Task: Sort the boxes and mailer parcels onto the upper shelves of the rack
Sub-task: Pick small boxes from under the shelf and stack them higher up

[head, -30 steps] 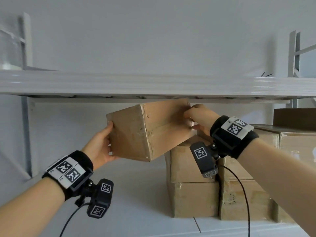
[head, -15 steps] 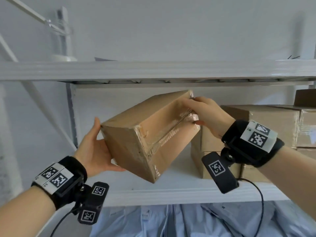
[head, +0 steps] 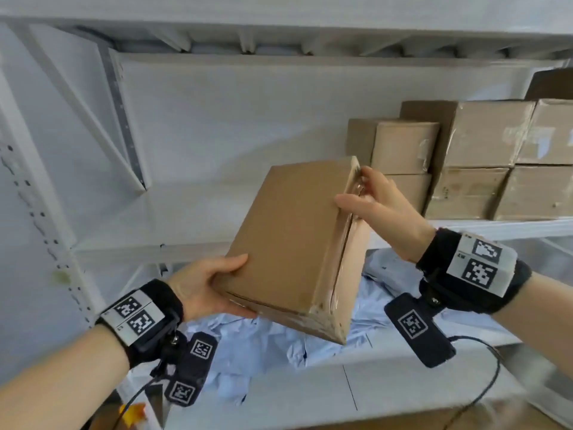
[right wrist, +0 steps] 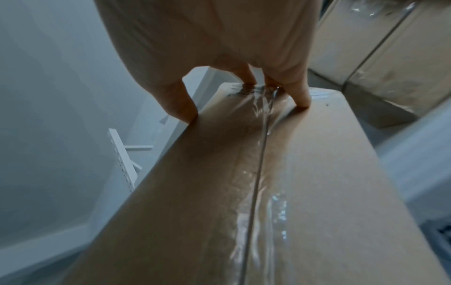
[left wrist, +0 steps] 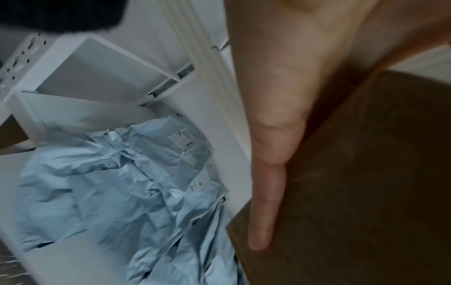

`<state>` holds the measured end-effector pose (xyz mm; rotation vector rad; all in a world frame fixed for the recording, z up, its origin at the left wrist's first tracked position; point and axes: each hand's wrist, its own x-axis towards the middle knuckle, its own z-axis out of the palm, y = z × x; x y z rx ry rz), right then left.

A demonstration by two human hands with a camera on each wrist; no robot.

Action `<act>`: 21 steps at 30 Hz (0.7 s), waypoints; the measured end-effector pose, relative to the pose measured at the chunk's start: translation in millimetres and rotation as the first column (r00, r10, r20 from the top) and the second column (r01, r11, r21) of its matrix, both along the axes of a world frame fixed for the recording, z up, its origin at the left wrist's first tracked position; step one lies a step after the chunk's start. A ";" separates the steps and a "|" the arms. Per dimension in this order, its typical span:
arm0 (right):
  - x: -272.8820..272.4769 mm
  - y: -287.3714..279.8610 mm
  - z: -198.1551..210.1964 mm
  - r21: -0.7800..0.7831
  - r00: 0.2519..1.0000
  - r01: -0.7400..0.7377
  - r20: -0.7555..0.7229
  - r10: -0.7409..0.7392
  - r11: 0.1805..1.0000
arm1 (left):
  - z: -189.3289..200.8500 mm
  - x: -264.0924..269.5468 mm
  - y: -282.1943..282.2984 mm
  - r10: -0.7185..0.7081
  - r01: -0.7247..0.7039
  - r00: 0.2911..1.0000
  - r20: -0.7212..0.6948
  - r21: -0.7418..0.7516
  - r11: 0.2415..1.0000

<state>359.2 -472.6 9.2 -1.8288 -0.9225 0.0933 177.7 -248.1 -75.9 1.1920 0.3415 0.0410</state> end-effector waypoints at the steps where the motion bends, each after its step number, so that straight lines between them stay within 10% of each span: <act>1: -3.6 -6.0 -11.8 -0.016 1.000 0.022 0.007 -0.022 1.000 | -12.1 1.7 -7.5 -0.020 0.020 1.000 -0.024 0.029 0.999; 13: 15.6 -92.1 -164.4 0.039 0.985 -0.095 -0.144 0.100 0.995 | -174.1 38.7 -85.7 0.065 -0.062 0.997 -0.036 0.075 0.995; 21: 93.6 -134.4 -270.2 -0.096 0.855 -0.162 -0.511 0.091 0.982 | -270.4 77.2 -151.5 0.123 -0.110 0.966 -0.227 0.068 0.992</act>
